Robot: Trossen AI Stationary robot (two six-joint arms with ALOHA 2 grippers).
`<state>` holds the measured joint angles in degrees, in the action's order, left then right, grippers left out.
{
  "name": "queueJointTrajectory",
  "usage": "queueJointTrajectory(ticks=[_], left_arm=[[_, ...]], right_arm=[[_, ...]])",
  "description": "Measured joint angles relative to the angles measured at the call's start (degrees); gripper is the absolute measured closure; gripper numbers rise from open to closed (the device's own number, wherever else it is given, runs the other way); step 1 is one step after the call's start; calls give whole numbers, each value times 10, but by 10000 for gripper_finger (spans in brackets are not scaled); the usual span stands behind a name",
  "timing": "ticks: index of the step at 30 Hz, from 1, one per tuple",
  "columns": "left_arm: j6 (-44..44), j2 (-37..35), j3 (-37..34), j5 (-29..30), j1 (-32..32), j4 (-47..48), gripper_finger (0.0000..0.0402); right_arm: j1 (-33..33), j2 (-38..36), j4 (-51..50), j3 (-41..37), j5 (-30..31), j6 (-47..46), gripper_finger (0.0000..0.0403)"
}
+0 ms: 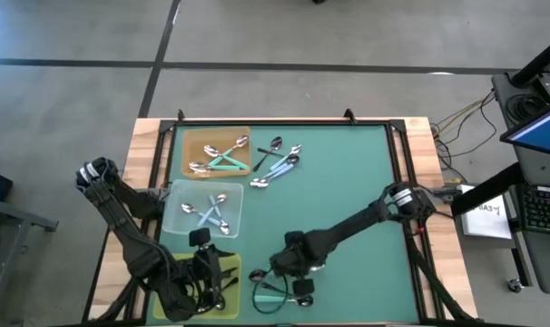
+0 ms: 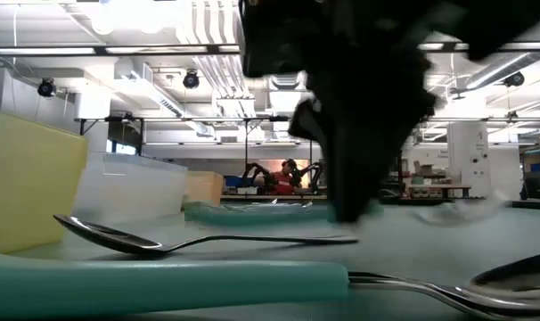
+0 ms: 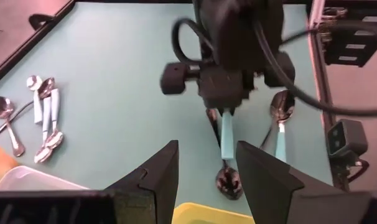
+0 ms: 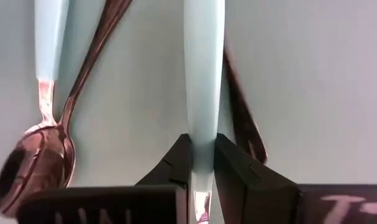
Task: Sort silverware by color (type)
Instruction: Put the green spoon into the orange bin
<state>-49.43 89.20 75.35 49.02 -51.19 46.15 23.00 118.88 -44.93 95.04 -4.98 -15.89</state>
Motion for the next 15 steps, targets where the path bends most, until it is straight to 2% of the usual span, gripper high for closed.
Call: queueJointTrajectory(ticks=[4, 10, 15], left_arm=[[-6, -5, 0, 4, 6, 22, 259], [-7, -41, 0, 23, 15, 96, 259], [-6, -91, -31, 26, 35, 136, 259]], right_arm=[[-27, -44, -4, 0, 21, 8, 372], [-78, -103, 19, 0, 120, 15, 372], [-126, -123, 108, 0, 150, 15, 372]])
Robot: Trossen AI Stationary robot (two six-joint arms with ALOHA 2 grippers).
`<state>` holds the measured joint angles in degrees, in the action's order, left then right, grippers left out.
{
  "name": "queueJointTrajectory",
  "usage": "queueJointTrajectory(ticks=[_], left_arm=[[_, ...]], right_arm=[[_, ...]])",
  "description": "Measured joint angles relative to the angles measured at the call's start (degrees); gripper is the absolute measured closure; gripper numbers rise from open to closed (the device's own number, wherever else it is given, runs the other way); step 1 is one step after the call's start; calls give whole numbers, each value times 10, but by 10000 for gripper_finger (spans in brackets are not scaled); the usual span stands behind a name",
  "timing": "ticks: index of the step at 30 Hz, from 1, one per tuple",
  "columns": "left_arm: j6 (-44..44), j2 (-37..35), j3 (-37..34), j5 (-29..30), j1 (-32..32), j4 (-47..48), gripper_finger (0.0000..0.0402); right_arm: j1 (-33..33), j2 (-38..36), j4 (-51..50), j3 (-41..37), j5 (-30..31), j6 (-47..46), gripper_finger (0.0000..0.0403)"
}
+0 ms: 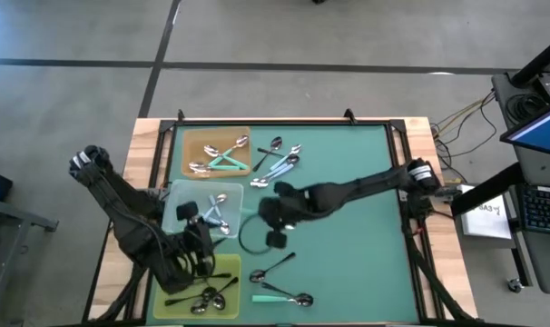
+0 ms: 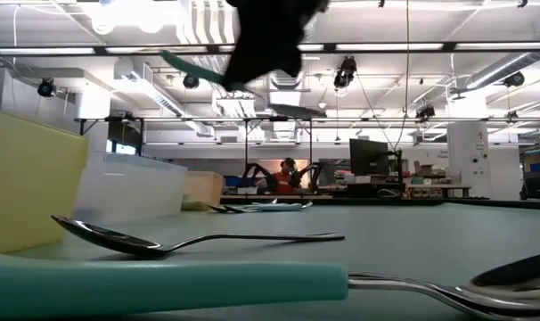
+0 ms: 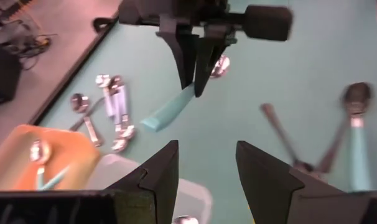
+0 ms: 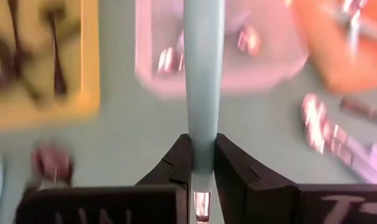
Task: Sort silverware by color (type)
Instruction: Put the green spoon into the orange bin
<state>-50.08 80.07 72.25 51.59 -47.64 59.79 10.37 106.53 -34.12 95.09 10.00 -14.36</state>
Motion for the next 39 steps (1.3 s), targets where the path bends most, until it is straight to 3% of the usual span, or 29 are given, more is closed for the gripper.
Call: queueJointTrajectory(ticks=[8, 13, 17, 24, 30, 32, 36, 39], left_arm=[[21, -155, -161, 67, 36, -81, 259], [78, -268, -267, 166, 64, -157, 259], [141, -344, -335, 244, 81, -213, 259], [181, -432, -395, 271, 142, -259, 259], [186, -461, -402, 244, 230, -347, 259], [217, -461, -402, 187, 262, -414, 259], [366, -444, -405, 17, 325, -590, 259], [435, -424, -405, 5, 372, -672, 259]], right_arm=[[-60, 1, 230, 0, 9, 55, 372], [-79, 1, 340, 0, 81, 147, 372], [-91, 3, 393, 0, 111, 224, 372], [-119, 6, 410, -6, 110, 220, 372], [-151, 6, 457, -28, 111, 211, 372], [-162, 6, 470, -33, 108, 201, 372], [-182, 6, 469, -33, 105, 198, 372], [-196, 6, 470, -33, 84, 199, 372]])
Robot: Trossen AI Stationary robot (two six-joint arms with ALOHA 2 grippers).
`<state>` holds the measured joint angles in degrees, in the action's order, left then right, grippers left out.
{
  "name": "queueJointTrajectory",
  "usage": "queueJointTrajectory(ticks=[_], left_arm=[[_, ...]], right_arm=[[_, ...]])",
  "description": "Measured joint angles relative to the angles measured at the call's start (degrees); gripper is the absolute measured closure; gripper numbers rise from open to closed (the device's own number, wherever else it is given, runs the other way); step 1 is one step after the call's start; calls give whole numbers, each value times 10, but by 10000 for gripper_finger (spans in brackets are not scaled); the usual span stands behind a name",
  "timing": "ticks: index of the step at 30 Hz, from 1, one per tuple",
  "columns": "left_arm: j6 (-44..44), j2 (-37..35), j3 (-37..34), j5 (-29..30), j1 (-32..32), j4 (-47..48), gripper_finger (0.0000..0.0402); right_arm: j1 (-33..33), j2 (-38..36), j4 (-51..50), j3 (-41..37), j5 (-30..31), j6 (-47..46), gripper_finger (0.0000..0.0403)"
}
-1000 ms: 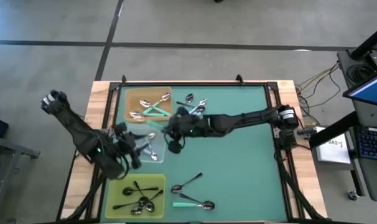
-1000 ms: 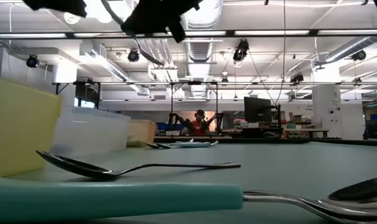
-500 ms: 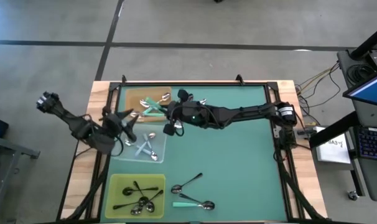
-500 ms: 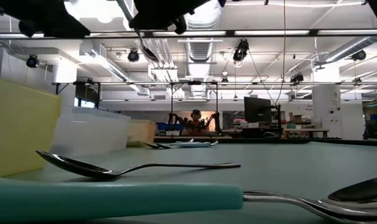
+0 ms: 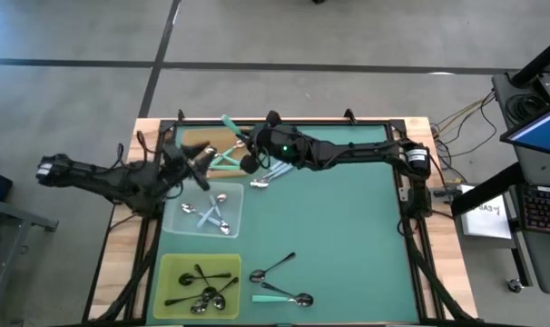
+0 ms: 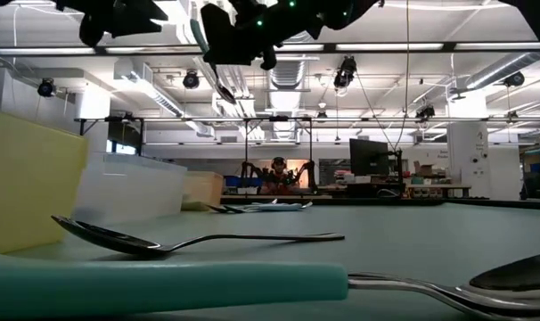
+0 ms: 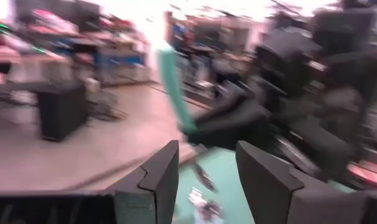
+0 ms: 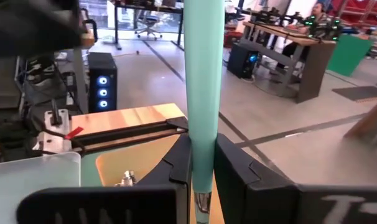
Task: Sort silverware by color (type)
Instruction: Put the green spoon into the orange bin
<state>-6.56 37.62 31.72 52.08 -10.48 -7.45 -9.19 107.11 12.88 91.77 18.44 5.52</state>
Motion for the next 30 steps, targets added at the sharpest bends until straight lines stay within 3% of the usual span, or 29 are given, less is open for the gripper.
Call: queueJointTrajectory(ticks=[3, 8, 15, 17, 21, 30], left_arm=[[12, 10, 0, -4, 57, -26, 259], [11, 37, 1, -152, 147, -87, 259], [-1, 104, 22, -287, 221, -135, 259], [6, 126, 36, -282, 223, -136, 259], [48, 154, 62, -205, 222, -130, 259], [88, 160, 80, -204, 225, -128, 284]], right_arm=[[-7, 0, 1, 0, -15, 4, 372], [-13, 0, 16, 0, -24, 50, 372], [-15, 0, 25, 0, -20, 83, 372], [-17, 0, 25, 0, -19, 94, 372], [-18, 0, 28, 0, -8, 106, 372], [-17, -2, 30, 1, 5, 130, 372]])
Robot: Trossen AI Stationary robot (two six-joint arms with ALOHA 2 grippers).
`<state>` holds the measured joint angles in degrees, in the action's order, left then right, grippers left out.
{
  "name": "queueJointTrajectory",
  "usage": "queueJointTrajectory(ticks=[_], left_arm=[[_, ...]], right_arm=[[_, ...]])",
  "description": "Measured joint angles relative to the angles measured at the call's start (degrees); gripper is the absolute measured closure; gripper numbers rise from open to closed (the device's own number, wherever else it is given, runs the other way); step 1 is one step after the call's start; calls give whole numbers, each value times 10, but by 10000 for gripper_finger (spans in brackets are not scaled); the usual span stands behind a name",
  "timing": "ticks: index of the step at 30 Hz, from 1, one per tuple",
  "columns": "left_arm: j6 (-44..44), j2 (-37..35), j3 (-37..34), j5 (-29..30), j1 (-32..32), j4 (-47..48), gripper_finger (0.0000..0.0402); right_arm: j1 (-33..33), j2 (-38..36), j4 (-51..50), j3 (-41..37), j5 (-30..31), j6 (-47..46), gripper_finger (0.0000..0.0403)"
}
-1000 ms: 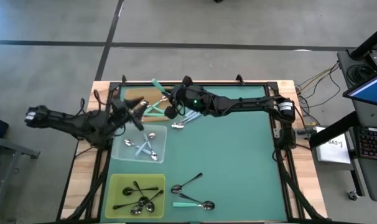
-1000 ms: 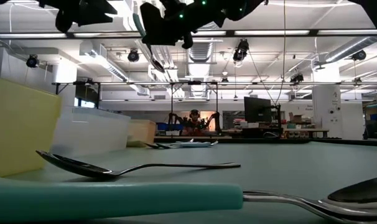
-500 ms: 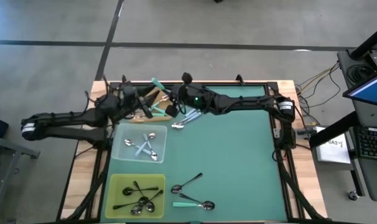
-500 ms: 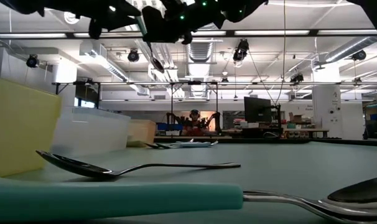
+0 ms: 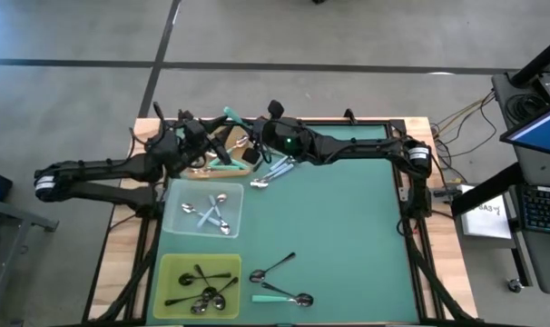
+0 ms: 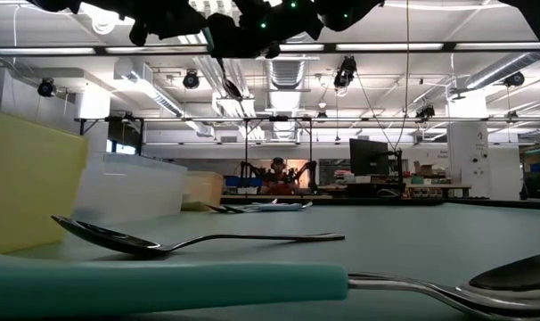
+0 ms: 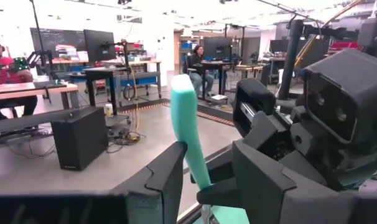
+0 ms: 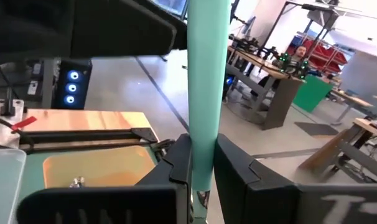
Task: Sort silverware by color (type)
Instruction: Put the green spoon into the orange bin
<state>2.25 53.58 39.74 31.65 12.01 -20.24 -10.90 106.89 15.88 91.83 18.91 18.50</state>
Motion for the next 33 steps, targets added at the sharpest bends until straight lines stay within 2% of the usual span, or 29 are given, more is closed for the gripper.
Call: queueJointTrajectory(ticks=[4, 13, 16, 20, 23, 28, 31, 33], left_arm=[[-13, -8, 0, 5, 2, 3, 297], [3, -11, 0, 4, 7, 4, 300], [15, -11, 0, 2, 7, 5, 320], [16, -10, 0, -16, 9, 4, 366], [16, -11, 0, -44, 18, 3, 371], [16, -12, 0, -58, 29, 11, 371], [26, -17, 6, -76, 43, 54, 371], [42, -22, 12, -57, 60, 109, 371]], right_arm=[[2, 2, 2, -1, -5, 22, 372], [1, 1, 15, 6, -12, 27, 372], [2, 2, 13, 6, -12, 23, 372], [2, 2, 15, 6, -14, 23, 372], [2, 2, 13, 6, -12, 22, 372], [1, 2, 7, 6, -9, 18, 372], [-2, 2, -13, 6, -11, -9, 347], [-8, -2, -62, 6, -11, -28, 313]])
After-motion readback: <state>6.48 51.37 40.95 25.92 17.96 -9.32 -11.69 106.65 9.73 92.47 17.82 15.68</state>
